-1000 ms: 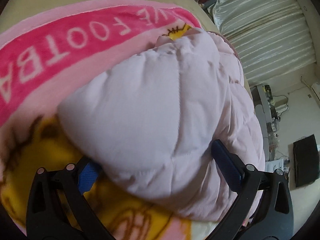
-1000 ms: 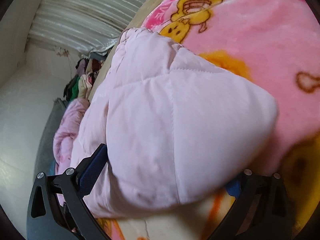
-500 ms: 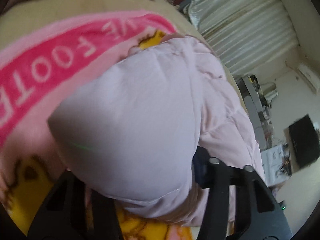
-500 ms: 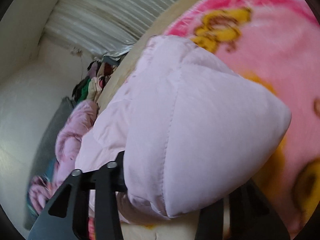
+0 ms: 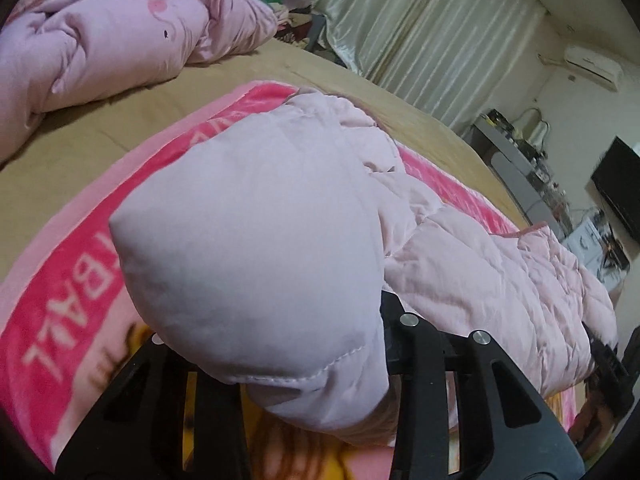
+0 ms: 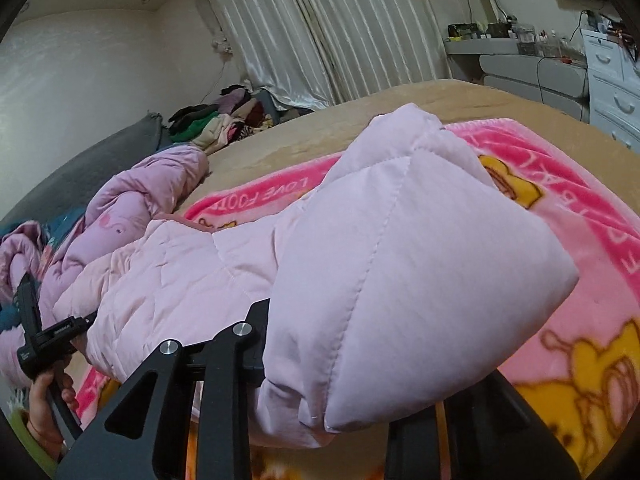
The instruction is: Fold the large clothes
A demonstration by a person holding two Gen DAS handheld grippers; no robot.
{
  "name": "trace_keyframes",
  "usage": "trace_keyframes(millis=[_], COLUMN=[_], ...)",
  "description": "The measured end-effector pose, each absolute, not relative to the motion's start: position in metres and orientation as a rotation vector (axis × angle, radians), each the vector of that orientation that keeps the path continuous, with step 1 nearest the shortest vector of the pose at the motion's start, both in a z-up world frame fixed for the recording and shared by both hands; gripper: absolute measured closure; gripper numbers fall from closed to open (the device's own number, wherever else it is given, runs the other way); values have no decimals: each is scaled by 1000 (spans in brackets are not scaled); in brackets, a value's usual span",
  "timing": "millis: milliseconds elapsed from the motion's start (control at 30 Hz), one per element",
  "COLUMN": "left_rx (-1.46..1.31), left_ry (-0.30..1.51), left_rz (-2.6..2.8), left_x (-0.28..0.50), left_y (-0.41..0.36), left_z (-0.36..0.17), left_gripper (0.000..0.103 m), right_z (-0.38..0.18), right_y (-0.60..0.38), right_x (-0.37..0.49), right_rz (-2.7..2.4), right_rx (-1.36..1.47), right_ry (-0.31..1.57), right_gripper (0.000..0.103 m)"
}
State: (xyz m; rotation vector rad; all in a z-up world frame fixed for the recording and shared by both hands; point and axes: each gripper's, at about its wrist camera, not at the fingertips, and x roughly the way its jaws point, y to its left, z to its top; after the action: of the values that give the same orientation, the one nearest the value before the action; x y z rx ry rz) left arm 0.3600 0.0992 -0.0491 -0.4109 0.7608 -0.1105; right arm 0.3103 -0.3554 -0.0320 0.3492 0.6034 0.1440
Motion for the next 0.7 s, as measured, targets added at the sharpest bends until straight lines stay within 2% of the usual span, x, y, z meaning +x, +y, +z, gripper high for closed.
trace_keyframes(millis=[433,700], left_rx=[-388,-377], left_ry=[767,789], left_rz=[-134,-133], left_x=[303,289], left_y=[107,110], left_z=[-60,-78], left_gripper=[75,71], right_z=[-40,-73], right_y=[-359,-368], right_x=[238,222], right_rz=[143,101], right_rx=[371,497], right_ry=[630,700], right_gripper=[77,74])
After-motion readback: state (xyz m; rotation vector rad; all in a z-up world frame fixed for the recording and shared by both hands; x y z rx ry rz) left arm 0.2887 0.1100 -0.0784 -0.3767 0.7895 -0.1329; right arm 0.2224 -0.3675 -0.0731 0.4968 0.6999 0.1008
